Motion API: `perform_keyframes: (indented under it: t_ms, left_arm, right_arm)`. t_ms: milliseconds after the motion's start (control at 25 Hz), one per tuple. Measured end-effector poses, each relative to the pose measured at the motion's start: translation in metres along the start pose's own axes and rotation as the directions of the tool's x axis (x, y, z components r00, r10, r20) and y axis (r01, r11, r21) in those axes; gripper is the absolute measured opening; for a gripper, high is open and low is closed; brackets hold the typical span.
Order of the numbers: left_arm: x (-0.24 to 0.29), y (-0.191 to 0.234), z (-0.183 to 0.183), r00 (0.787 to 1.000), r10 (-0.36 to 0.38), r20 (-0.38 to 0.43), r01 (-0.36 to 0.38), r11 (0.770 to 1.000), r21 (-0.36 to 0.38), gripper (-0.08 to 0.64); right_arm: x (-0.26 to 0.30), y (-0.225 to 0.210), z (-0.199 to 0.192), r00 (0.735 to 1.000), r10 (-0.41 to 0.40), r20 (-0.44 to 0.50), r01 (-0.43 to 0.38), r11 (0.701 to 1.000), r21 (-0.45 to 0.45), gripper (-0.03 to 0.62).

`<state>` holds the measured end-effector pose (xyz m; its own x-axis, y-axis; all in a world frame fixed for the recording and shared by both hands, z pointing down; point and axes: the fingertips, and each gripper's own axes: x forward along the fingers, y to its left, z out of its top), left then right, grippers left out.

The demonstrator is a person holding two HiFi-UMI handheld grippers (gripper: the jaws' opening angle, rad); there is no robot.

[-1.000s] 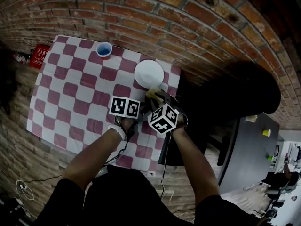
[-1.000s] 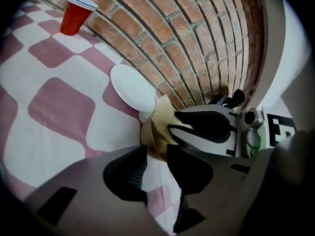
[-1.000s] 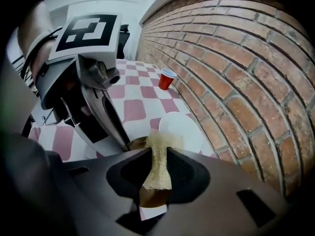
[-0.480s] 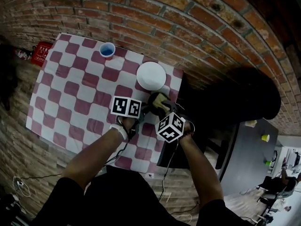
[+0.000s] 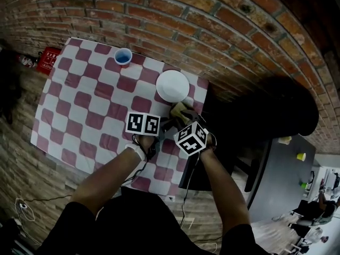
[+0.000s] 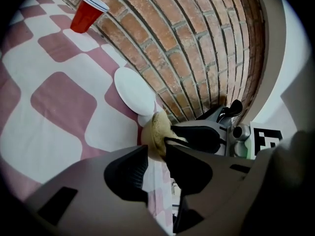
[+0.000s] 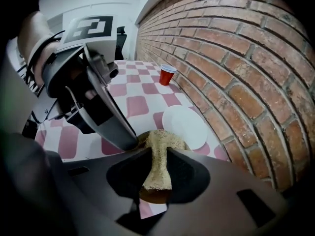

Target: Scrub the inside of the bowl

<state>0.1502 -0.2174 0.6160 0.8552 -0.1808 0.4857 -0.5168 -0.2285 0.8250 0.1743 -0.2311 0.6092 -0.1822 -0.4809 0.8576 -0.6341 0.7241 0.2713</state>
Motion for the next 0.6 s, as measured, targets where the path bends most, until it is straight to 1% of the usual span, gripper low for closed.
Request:
perform_keyframes:
  t_ms: [200, 360, 520, 600]
  left_arm:
    - [-0.006, 0.004, -0.004, 1.0, 0.002, -0.001, -0.002, 1.0, -0.004, 0.124]
    - [-0.008, 0.008, -0.004, 1.0, 0.009, 0.0, -0.009, 1.0, -0.007, 0.124]
    - [-0.009, 0.01, -0.003, 1.0, 0.007, 0.006, -0.007, 1.0, -0.005, 0.124]
    - [-0.01, 0.011, -0.002, 1.0, 0.007, 0.01, -0.007, 1.0, -0.009, 0.124]
  right_arm:
    - [-0.006, -0.011, -0.005, 0.999, -0.032, -0.016, 0.031, 0.999, -0.037, 0.103]
    - [-0.012, -0.013, -0.018, 0.999, -0.027, -0.024, 0.027, 0.999, -0.018, 0.103]
    - [-0.022, -0.003, -0.017, 0.999, -0.037, 0.0, 0.037, 0.998, -0.06, 0.103]
    - [-0.023, 0.006, -0.013, 0.999, -0.029, 0.013, 0.03, 0.996, -0.078, 0.103]
